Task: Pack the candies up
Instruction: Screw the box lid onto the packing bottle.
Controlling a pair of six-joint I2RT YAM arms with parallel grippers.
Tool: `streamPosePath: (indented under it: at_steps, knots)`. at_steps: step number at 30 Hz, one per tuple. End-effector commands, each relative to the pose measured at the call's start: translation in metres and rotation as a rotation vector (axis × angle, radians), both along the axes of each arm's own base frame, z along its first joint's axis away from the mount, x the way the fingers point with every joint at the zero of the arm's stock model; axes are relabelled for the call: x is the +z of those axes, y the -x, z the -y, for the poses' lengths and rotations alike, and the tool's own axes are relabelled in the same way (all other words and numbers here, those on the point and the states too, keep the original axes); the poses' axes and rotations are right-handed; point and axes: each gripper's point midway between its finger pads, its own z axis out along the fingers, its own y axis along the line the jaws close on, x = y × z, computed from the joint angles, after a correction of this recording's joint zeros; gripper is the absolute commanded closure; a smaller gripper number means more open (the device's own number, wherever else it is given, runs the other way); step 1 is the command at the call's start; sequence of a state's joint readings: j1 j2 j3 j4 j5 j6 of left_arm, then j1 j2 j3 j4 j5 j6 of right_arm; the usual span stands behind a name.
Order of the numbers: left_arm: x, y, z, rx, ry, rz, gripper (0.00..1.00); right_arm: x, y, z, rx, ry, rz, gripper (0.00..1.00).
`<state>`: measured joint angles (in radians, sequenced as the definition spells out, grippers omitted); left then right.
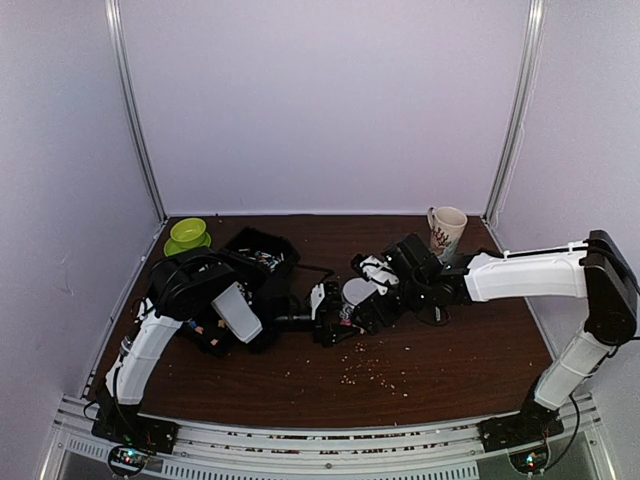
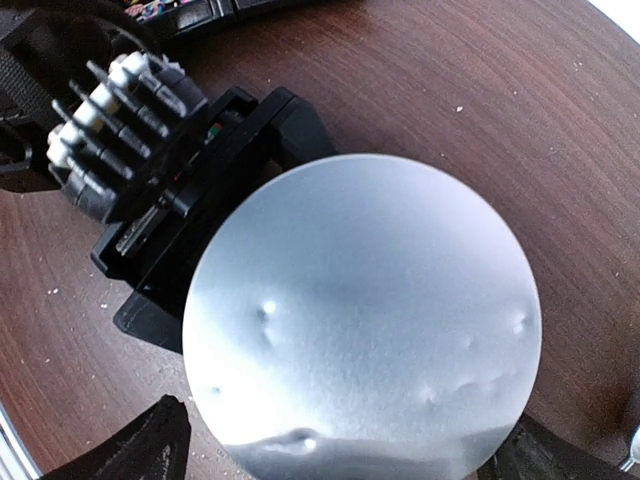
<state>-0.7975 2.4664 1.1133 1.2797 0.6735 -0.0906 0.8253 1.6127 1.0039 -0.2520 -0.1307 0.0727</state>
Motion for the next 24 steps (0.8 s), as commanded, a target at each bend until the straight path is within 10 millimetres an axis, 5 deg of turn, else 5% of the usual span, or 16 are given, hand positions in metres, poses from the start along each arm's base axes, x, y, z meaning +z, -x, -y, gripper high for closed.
streamPosePath:
  at_steps: [1, 12, 20, 24]
  knots:
    - [-0.03, -0.007, -0.015, 0.043, -0.071, -0.086, 0.19, 0.001, 0.017, 0.008, 0.051, 0.027, -0.008, 0.0]
    - [-0.028, -0.006, -0.016, 0.037, -0.068, -0.085, 0.19, -0.006, 0.034, 0.046, 0.081, 0.13, -0.011, 0.0]
    - [-0.027, -0.005, -0.014, 0.026, -0.062, -0.084, 0.19, 0.067, -0.004, 0.063, -0.062, -0.1, 0.177, 0.0]
    - [-0.027, -0.004, -0.014, 0.021, -0.061, -0.088, 0.19, 0.096, -0.024, 0.049, -0.071, -0.214, 0.211, 0.0]
